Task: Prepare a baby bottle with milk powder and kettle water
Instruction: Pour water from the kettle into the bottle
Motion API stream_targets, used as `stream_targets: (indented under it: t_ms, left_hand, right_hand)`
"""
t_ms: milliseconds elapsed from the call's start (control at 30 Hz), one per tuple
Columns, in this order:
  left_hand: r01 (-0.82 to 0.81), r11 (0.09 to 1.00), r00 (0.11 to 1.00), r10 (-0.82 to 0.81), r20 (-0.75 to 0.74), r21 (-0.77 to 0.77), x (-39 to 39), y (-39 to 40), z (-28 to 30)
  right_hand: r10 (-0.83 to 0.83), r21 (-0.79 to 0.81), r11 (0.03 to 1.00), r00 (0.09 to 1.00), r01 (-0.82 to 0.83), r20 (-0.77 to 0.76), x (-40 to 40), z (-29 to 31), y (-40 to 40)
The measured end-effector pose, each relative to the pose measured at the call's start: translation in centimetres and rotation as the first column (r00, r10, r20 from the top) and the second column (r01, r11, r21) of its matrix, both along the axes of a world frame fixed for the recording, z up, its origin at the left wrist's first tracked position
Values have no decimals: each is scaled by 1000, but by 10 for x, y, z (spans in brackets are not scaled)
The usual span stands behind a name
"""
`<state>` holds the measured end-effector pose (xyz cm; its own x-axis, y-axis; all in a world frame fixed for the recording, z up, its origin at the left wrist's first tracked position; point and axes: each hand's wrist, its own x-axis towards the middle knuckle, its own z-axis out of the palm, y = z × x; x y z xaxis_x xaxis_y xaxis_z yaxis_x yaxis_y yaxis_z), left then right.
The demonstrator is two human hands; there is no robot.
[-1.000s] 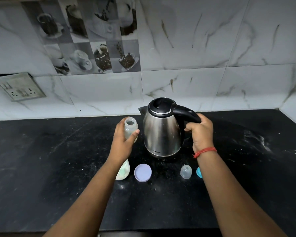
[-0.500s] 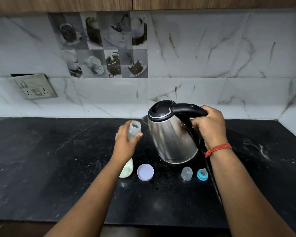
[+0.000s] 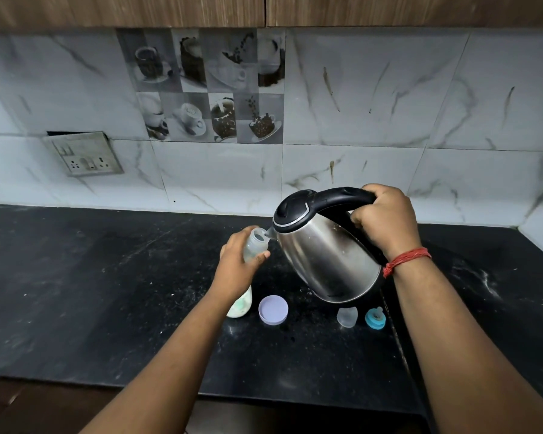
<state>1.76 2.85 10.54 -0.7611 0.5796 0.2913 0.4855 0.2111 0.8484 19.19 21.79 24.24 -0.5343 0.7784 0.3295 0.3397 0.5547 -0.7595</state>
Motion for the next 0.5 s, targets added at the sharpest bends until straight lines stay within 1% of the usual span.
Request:
stream_targets:
  t_ms: [233, 500]
  left_hand:
    - [20, 999, 1000, -20, 13, -30, 4, -6, 0]
    - [50, 999, 999, -50, 15, -6, 5, -8, 4]
  right_hand:
    - [-4, 126, 992, 995, -9, 104, -1, 15, -7]
    - [16, 161, 986, 986, -43, 167, -6, 28, -12]
